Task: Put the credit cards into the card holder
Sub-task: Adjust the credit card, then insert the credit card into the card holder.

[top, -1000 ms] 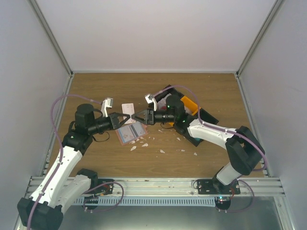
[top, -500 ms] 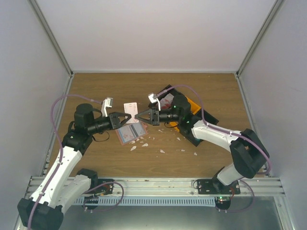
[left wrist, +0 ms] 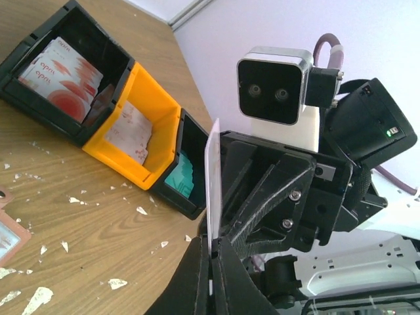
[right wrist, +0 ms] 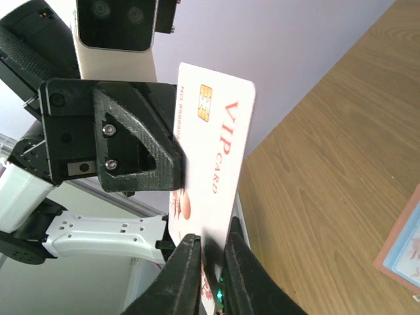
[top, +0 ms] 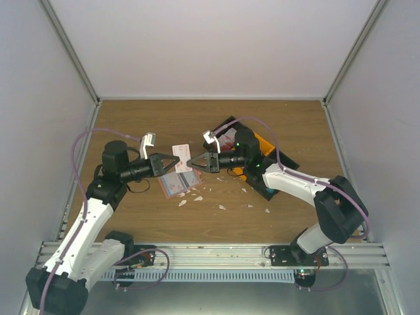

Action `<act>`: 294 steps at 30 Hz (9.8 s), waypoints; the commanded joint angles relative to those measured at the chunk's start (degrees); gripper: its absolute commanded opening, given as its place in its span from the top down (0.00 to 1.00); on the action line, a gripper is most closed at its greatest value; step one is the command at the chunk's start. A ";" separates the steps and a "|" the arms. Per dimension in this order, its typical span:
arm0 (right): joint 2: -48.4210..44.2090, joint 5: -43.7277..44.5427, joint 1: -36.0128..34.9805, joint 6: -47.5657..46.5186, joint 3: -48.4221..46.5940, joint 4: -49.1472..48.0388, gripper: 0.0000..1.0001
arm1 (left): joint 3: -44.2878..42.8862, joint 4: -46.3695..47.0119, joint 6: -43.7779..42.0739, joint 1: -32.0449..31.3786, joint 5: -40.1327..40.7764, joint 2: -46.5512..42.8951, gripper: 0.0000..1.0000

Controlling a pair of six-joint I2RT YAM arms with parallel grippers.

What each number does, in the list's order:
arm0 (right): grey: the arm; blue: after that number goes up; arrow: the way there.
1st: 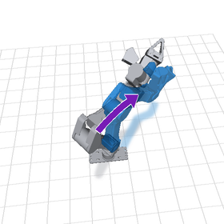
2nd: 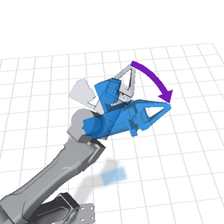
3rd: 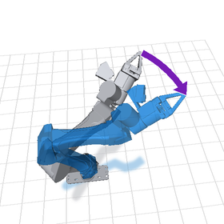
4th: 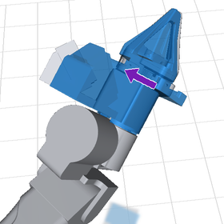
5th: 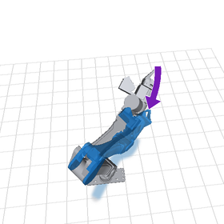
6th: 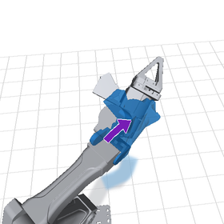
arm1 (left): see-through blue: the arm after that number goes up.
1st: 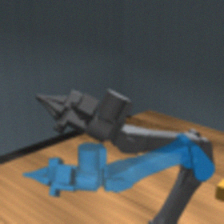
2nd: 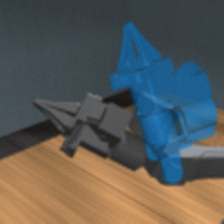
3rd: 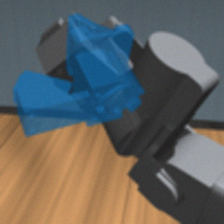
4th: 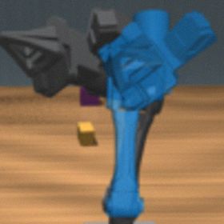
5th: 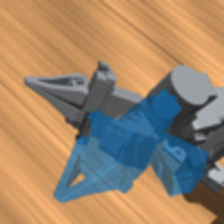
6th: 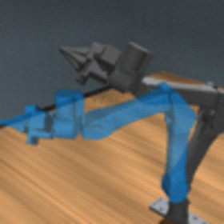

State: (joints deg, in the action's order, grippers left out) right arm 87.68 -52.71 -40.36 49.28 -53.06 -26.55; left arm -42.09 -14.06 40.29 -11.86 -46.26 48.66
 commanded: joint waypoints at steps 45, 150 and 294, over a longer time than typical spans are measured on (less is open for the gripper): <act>27.24 51.63 -7.71 -23.22 -20.85 50.18 0.55 | 26.79 32.03 15.68 -1.27 23.28 17.50 1.00; 30.52 46.42 -7.63 -19.75 -21.02 51.24 0.74 | 25.62 41.23 15.62 -6.07 30.12 35.26 1.00; 32.74 58.34 -18.28 -18.97 -32.39 49.74 0.63 | 19.01 3.00 -1.08 4.34 19.93 7.72 0.46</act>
State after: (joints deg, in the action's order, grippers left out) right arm 120.01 0.32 -58.48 28.38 -84.60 21.23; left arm -23.86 -18.13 39.46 -7.97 -21.76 55.00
